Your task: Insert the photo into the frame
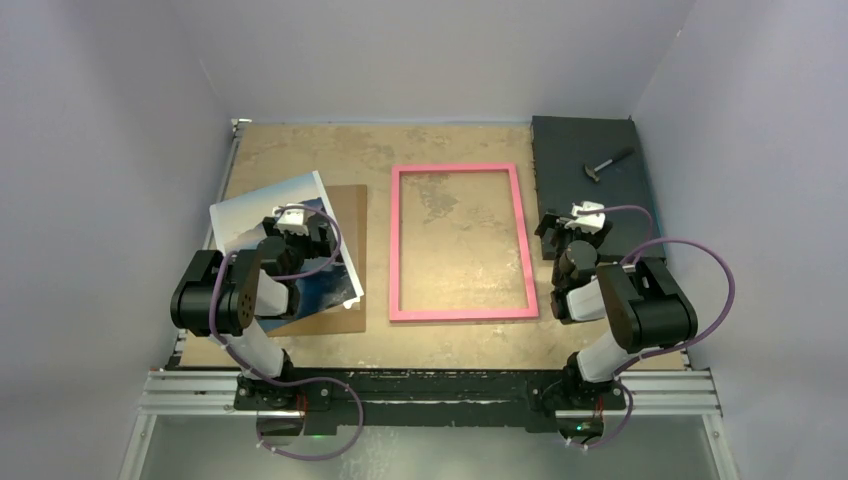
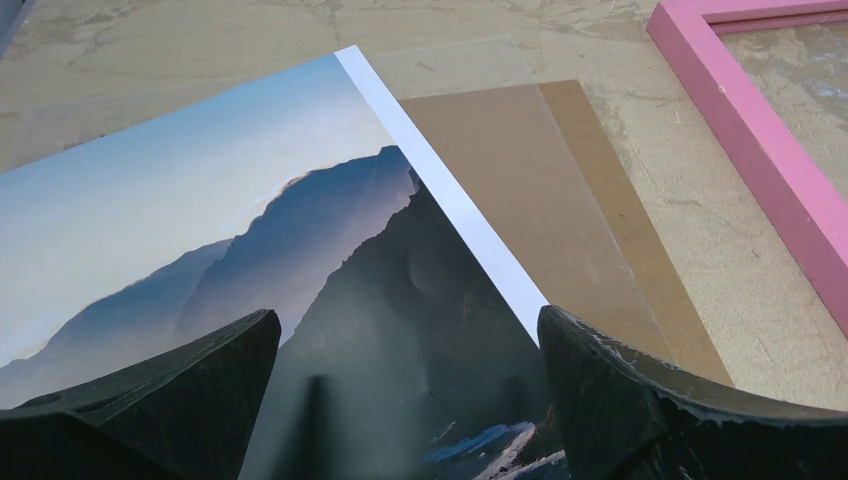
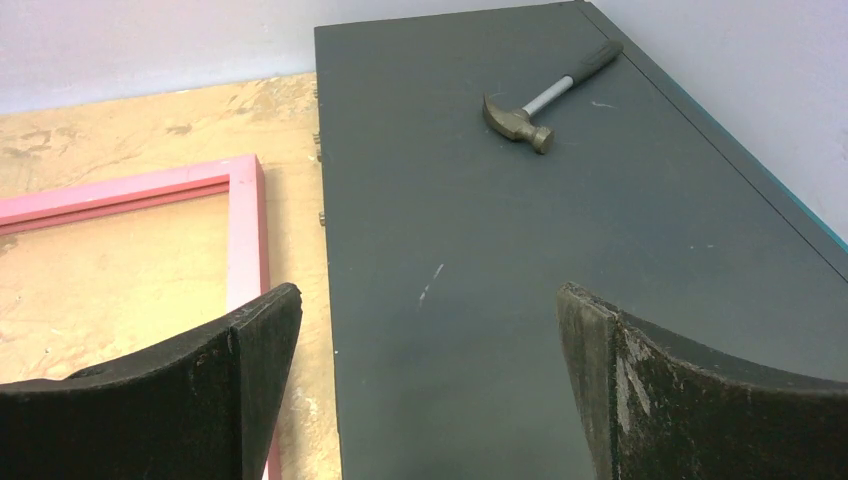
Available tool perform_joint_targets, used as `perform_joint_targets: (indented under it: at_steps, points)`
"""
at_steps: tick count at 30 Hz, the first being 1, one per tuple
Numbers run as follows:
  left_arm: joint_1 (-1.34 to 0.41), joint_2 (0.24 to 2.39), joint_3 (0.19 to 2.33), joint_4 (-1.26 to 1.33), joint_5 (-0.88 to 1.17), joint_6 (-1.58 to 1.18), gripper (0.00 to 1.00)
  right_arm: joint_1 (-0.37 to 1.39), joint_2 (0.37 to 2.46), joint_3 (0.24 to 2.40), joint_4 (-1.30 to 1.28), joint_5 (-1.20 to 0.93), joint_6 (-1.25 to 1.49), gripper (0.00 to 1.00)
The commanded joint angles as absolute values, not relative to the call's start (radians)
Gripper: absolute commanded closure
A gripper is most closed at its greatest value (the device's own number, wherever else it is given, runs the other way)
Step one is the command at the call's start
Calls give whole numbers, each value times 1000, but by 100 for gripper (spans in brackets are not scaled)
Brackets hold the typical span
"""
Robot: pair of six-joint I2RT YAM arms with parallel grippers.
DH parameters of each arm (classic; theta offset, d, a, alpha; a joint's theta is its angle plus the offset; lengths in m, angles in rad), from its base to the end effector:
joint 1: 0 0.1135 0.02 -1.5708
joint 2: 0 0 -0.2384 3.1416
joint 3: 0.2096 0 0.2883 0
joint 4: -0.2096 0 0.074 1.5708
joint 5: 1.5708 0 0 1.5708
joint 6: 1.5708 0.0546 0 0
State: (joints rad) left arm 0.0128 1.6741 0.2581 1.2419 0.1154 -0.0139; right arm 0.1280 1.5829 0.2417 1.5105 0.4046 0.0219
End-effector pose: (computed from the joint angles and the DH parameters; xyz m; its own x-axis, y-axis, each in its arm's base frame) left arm 0.2737 -0.0028 0.0590 -0.1746 -0.0160 -0.9845 0.0983 0.9946 -0.0336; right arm 0.2684 0.0129 0.1119 0.1729 0.0426 -0.9840 0.2638 0.9606 0.0879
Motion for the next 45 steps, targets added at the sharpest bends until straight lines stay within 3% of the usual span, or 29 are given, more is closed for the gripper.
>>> perform_joint_targets:
  at_steps: [1, 11, 16, 21, 25, 28, 30, 34, 37, 41, 45]
  points:
    - [11, 1657, 267, 1276, 116, -5, 0, 124, 1581, 240, 1631, 408, 3, 1]
    - [37, 1613, 275, 1242, 194, -8, 0, 124, 1555, 241, 1613, 414, 4, 1]
    - [59, 1371, 634, 400, 226, 108, 0, 132, 1253, 361, 1208, 365, 45, 1]
    - [119, 1265, 914, -139, 175, 95, 0, 132, 1058, 509, 914, 204, 351, 1]
    - [187, 1188, 1032, -330, 214, 61, 0, 129, 1115, 643, 748, -19, 603, 1]
    - [204, 1126, 1054, -404, 231, 80, 0, 108, 1199, 696, 768, -276, 703, 1]
    - [204, 1099, 1064, -444, 226, 98, 0, 181, 1252, 797, 569, -201, 618, 1]
    - [206, 1132, 1088, -532, 188, 83, 0, 416, 1419, 1111, 128, 233, 461, 1]
    - [206, 1176, 1119, -596, 150, 95, 0, 505, 1501, 1229, 14, 373, 484, 1]
    - [209, 1180, 1156, -636, 140, 138, 0, 531, 1539, 1256, 65, 282, 652, 1]
    - [210, 1173, 1161, -629, 141, 135, 0, 485, 1613, 1300, 74, 30, 552, 1]
